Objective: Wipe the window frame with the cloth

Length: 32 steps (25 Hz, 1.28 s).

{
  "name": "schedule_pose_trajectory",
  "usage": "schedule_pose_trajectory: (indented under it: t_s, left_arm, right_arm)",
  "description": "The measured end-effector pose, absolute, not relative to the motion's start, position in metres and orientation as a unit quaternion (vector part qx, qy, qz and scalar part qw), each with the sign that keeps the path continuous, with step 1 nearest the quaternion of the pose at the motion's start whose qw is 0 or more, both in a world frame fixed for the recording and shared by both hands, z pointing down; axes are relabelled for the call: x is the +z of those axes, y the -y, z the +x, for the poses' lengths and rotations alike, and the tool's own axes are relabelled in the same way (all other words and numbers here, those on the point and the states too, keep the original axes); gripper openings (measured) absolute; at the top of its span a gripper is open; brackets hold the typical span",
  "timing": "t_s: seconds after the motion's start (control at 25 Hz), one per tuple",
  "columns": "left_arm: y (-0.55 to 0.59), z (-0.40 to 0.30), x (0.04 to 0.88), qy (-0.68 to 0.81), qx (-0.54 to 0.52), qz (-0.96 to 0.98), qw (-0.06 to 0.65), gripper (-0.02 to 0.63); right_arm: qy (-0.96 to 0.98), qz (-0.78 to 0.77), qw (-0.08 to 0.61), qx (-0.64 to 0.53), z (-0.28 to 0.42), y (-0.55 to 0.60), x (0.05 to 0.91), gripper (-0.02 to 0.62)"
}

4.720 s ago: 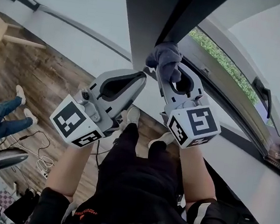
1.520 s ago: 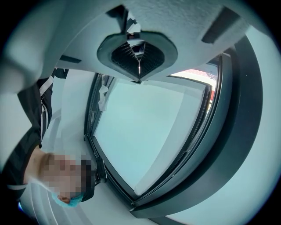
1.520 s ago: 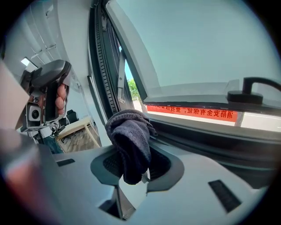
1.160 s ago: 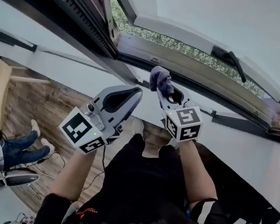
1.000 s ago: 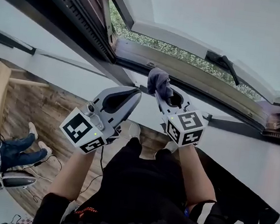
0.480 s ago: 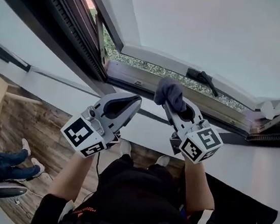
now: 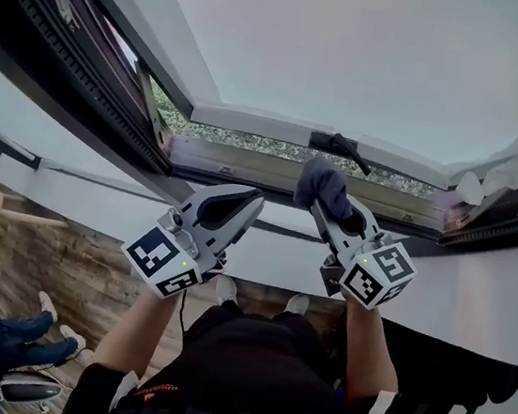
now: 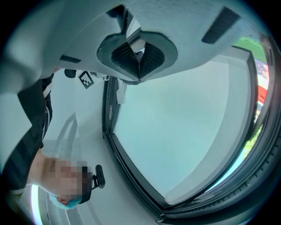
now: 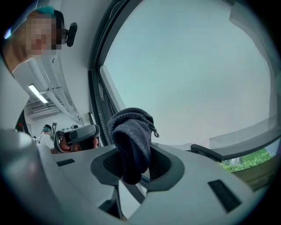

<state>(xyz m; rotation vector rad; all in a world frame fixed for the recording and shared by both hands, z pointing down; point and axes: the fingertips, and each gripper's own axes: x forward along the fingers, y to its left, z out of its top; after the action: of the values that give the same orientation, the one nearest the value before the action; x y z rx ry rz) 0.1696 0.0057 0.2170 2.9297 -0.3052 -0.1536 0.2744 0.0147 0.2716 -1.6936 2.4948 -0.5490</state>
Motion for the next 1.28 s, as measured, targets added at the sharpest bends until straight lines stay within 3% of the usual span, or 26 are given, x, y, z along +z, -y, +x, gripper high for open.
schedule_pose_trajectory:
  t_s: [0.6,1.28]
  left_arm:
    - [-0.019,0.227,0.21,0.053,-0.049,0.993,0.094,0.023]
    - [-0.03,0.242,0.217,0.038,-0.044,0.993,0.099,0.023]
  right_arm:
    - [-0.793,-0.586,0.02,-0.164,0.322,-0.035,0.265,0.104]
    - [-0.787,-0.594,0.008,-0.166,0.331,-0.048,0.266,0.104]
